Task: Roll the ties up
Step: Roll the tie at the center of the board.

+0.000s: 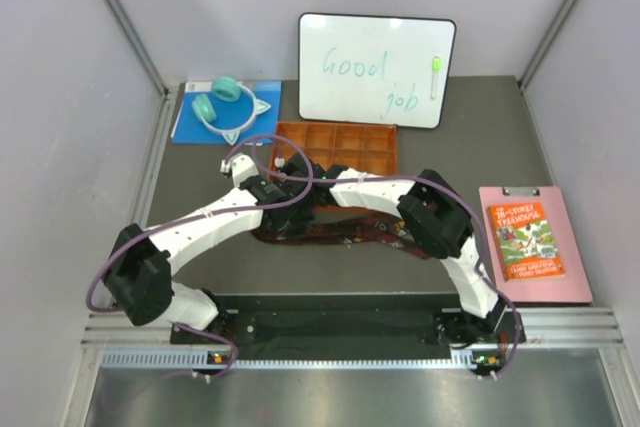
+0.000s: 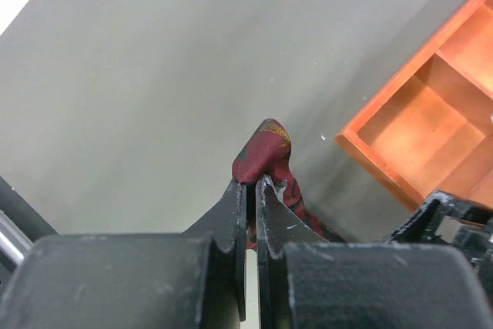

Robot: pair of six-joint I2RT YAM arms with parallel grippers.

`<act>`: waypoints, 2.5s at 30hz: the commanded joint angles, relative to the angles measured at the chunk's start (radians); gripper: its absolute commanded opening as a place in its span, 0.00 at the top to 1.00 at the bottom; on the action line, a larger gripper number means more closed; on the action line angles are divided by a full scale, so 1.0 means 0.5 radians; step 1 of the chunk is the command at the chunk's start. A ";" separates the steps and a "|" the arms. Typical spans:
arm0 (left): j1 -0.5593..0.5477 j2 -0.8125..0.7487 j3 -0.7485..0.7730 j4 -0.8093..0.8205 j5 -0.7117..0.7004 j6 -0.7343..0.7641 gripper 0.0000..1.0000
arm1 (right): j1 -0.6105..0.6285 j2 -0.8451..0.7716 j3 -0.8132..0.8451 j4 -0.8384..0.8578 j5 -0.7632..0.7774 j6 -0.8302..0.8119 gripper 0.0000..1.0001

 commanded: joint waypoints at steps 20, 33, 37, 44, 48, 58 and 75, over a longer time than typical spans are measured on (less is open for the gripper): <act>-0.075 -0.527 -0.359 0.226 -0.155 0.224 1.00 | -0.075 -0.404 -0.377 0.261 -0.175 0.129 0.94; -0.066 -0.632 -0.430 0.367 -0.118 0.340 1.00 | -0.005 -0.272 -0.234 0.494 -0.451 0.424 0.92; -0.057 -0.623 -0.411 0.401 -0.112 0.396 1.00 | 0.029 -0.144 -0.139 0.540 -0.494 0.504 0.92; -0.057 -0.613 -0.417 0.432 -0.072 0.380 1.00 | 0.066 0.050 0.100 0.476 -0.436 0.519 0.93; -0.057 -0.644 -0.420 0.438 -0.069 0.386 1.00 | 0.066 0.139 0.208 0.424 -0.406 0.501 0.93; -0.057 -0.669 -0.442 0.423 -0.044 0.390 1.00 | 0.041 0.271 0.438 0.347 -0.344 0.510 0.94; -0.063 -0.463 -0.555 0.659 0.078 0.417 1.00 | -0.008 0.320 0.466 0.227 -0.307 0.366 0.95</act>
